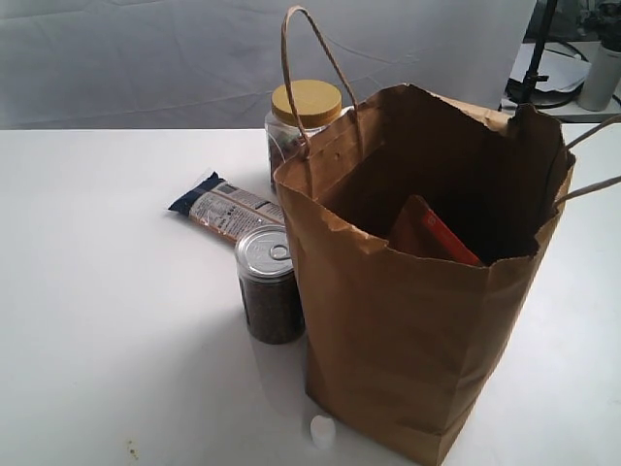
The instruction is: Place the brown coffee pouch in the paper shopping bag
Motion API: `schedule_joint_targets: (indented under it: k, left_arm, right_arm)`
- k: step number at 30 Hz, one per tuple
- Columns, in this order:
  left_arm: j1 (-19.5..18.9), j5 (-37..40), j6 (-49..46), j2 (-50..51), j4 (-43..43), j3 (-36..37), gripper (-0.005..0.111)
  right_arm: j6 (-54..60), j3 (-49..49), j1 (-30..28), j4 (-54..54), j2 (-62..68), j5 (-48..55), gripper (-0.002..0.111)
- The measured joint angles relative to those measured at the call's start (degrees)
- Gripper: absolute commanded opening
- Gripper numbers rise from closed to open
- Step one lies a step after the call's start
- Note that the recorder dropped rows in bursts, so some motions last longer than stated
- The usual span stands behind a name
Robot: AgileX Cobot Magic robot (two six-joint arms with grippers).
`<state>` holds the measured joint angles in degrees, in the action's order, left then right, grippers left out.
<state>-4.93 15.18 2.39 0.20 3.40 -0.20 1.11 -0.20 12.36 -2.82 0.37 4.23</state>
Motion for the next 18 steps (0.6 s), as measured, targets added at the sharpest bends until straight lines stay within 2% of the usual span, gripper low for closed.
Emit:
schedule_joint_targets:
  k: [3, 18]
  left_arm:
    - [0.0, 0.0, 0.0, 0.0, 0.0, 0.0, 0.000]
    - [0.0, 0.0, 0.0, 0.0, 0.0, 0.0, 0.000]
  right_arm:
    - [0.0, 0.0, -1.8, 0.0, 0.0, 0.0, 0.000]
    - [0.0, 0.0, -0.4, 0.0, 0.0, 0.1, 0.000]
